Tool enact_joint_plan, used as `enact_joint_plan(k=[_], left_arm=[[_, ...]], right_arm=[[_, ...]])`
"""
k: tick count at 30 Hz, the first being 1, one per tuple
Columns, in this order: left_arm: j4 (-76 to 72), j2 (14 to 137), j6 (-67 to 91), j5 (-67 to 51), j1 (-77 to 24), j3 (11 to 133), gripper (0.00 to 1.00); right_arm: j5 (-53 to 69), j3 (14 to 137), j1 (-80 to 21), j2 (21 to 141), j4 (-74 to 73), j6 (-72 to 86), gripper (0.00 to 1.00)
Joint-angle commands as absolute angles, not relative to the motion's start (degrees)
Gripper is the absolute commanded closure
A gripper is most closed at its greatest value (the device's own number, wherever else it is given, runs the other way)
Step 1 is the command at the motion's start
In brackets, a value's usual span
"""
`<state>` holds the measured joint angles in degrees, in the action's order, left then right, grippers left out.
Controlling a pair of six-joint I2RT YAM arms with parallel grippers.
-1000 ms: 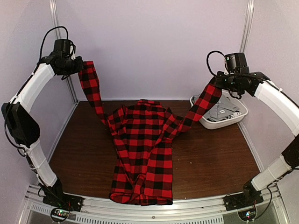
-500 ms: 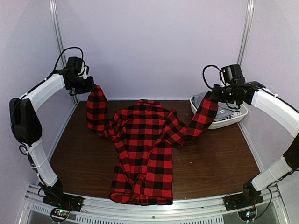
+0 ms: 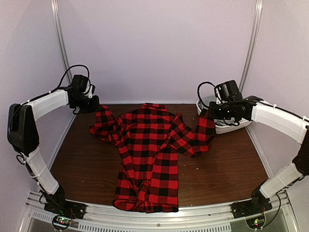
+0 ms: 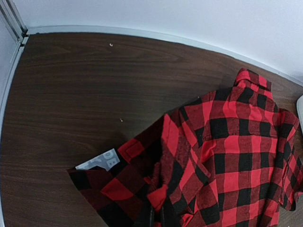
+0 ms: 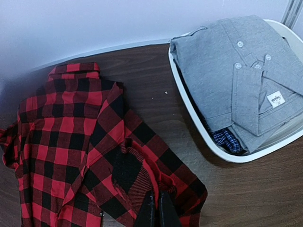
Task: Fold and stack the long sleeve shirts
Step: Flatten out the crumpled shirt at the center of the board.
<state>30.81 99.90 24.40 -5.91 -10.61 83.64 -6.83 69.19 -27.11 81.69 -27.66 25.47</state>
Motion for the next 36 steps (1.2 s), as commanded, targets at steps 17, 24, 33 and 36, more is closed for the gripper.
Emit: enact_joint_plan(k=[17,24,33,36], left_arm=[[21.6,96.0,27.5,4.6,-9.8,67.5,0.55],[23.9,90.0,26.2,8.5,-14.8,69.4,0.41],[15.0,87.7,36.0,-5.3,-22.8,58.6,0.43],[11.9,88.8,37.8,-7.8,-24.2,54.6,0.46]], right_arm=[[-12.4,60.5,-34.2,85.6,-28.1,28.0,0.58],[-15.1,65.2,-42.7,88.7,-29.5,31.0,0.47],[-10.7,74.2,-48.6,102.6,-26.1,33.0,0.47],[-10.9,79.1,-52.0,107.4,-26.9,33.4,0.47]])
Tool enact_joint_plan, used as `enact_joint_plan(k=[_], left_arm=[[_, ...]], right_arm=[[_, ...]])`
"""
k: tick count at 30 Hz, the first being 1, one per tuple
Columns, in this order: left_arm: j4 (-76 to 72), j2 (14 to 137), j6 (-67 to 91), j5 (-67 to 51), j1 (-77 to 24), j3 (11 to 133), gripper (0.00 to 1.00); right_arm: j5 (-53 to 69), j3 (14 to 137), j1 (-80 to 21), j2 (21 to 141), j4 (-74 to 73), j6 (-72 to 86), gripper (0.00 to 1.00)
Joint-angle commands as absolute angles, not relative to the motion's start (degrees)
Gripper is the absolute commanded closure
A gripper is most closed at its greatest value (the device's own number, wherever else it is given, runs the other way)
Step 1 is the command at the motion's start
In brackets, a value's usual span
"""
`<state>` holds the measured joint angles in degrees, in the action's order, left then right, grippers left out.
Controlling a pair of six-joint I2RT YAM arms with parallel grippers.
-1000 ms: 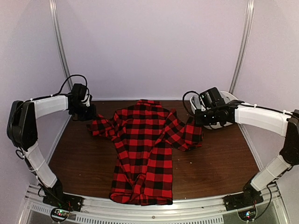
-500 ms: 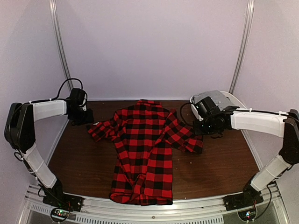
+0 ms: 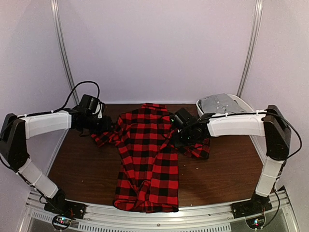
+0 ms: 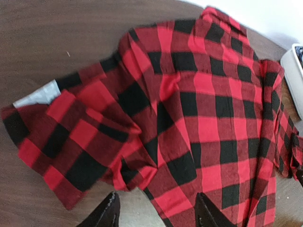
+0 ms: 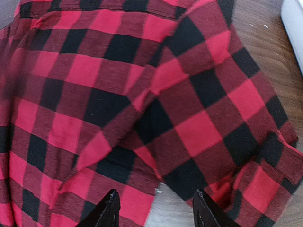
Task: Fold and stack the long sleeve shirts
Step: Flatten out the crumpled shirt at the center of the board.
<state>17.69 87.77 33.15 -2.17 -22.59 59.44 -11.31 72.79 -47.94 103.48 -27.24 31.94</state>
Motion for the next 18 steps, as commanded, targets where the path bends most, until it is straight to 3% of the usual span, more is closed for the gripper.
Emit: enact_joint_plan(k=[1,9,18], left_arm=[[11.0,89.1,38.3,-8.4,-24.5,53.5,0.46],[6.1,93.3,41.4,-7.1,-25.0,49.7,0.49],[4.2,98.7,42.5,-4.5,-25.0,51.7,0.51]], right_arm=[[-11.1,80.5,-53.0,108.8,-27.2,33.7,0.47],[-9.9,86.3,-56.3,116.7,-27.0,37.5,0.46],[-9.3,84.7,-52.9,117.1,-21.8,41.7,0.43]])
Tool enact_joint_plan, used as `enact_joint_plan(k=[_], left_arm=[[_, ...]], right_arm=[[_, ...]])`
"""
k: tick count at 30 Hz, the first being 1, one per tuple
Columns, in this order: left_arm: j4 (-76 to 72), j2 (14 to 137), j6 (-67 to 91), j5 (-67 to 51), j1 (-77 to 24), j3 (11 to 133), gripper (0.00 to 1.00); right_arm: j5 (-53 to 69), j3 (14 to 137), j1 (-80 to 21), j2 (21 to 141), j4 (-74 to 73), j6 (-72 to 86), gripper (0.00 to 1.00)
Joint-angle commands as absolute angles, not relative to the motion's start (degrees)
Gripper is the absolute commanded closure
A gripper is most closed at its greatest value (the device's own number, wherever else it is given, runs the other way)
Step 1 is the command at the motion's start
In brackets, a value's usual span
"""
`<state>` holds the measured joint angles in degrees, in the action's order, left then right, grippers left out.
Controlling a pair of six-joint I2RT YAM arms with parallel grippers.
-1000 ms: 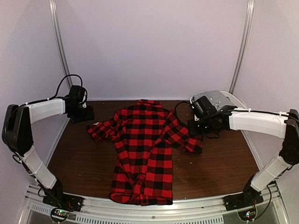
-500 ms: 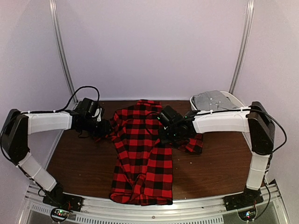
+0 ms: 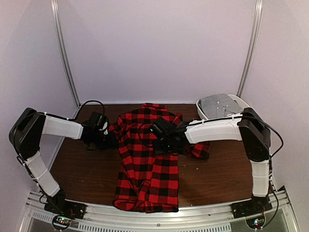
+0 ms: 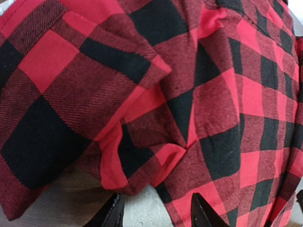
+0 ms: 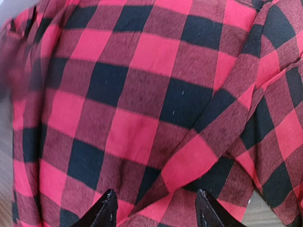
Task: Fold and stack the long sleeve shirts
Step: Flatten out the crumpled shirt at the center of the board.
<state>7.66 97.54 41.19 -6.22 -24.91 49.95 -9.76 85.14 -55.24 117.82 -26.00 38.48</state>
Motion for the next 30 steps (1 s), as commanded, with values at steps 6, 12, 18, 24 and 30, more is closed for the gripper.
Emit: enact_joint_plan(k=[6,12,18,24,30], left_arm=[[4.5,99.8,43.5,0.0,-25.0,52.2,0.56],[4.5,101.6,43.4,1.8,-25.0,54.0,0.59],[5.3,103.3,43.0,2.6,-24.9,56.1,0.68],[6.6,103.8,42.4,4.5,-24.7,57.3,0.85],[8.2,103.9,41.2,5.2,-22.7,58.3,0.95]], right_arm=[[-5.2,81.6,-49.9,117.3,-16.1,43.9,0.43],[-3.0,79.3,-48.7,116.8,-12.9,45.9,0.43],[-1.7,78.3,-47.9,117.7,-11.0,47.2,0.44],[-2.0,78.0,-47.2,117.8,-10.0,47.4,0.55],[-2.2,78.3,-46.4,118.3,-10.7,46.6,0.82]])
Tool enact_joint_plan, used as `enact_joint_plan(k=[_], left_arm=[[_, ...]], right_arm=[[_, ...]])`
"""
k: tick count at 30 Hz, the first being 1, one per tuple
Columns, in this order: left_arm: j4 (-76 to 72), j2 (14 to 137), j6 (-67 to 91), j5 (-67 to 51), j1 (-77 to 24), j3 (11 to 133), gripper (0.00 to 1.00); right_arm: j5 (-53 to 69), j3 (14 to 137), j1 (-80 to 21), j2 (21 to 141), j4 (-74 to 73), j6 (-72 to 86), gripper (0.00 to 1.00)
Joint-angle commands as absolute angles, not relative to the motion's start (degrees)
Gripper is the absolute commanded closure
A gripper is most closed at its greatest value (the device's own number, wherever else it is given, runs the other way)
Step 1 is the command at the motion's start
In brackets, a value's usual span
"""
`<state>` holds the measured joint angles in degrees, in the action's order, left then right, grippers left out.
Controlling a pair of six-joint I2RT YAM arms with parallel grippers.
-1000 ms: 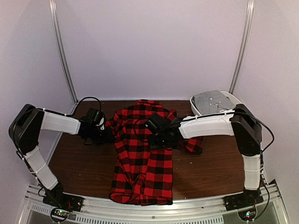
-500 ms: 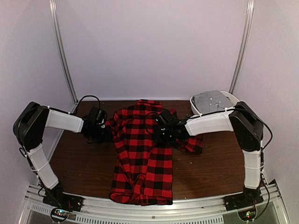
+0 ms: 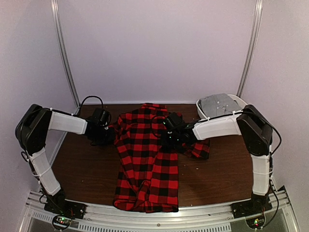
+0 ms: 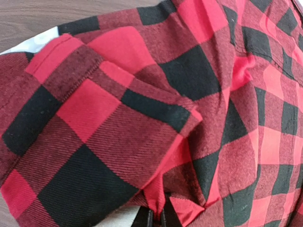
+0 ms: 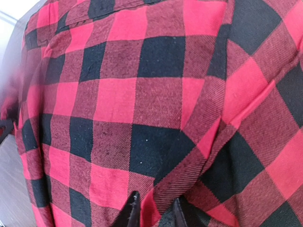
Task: Fold and stack the long sleeve shirts
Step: Flatten out the crumpled shirt at the center of the board.
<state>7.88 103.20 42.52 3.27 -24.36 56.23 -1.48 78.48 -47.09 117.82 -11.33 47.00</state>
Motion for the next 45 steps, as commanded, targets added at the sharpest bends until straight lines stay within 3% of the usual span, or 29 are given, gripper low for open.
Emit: enact_joint_plan(k=[1,4,22,38,42,45], left_arm=[[8.4,103.8,41.1,5.2,-22.2,58.4,0.97],[9.2,103.7,40.3,5.1,-20.9,59.0,1.0],[18.1,107.7,30.6,5.4,-10.2,69.9,1.0],[21.9,110.4,28.0,6.1,-9.2,73.7,0.96],[22.6,110.6,27.7,5.7,-9.1,74.5,0.87],[23.3,110.0,27.5,4.7,-9.1,75.0,0.7]], right_arm=[[-2.2,78.2,-46.2,118.2,-10.7,46.5,0.87],[-2.5,77.3,-45.6,117.6,-10.8,46.2,1.0],[-7.7,62.5,-37.1,105.7,-13.4,38.9,1.0],[-13.8,64.1,-33.6,106.5,-18.9,30.5,1.0],[-13.6,65.8,-33.3,105.3,-21.4,28.8,0.86],[-12.8,65.0,-34.1,102.6,-22.5,28.5,0.72]])
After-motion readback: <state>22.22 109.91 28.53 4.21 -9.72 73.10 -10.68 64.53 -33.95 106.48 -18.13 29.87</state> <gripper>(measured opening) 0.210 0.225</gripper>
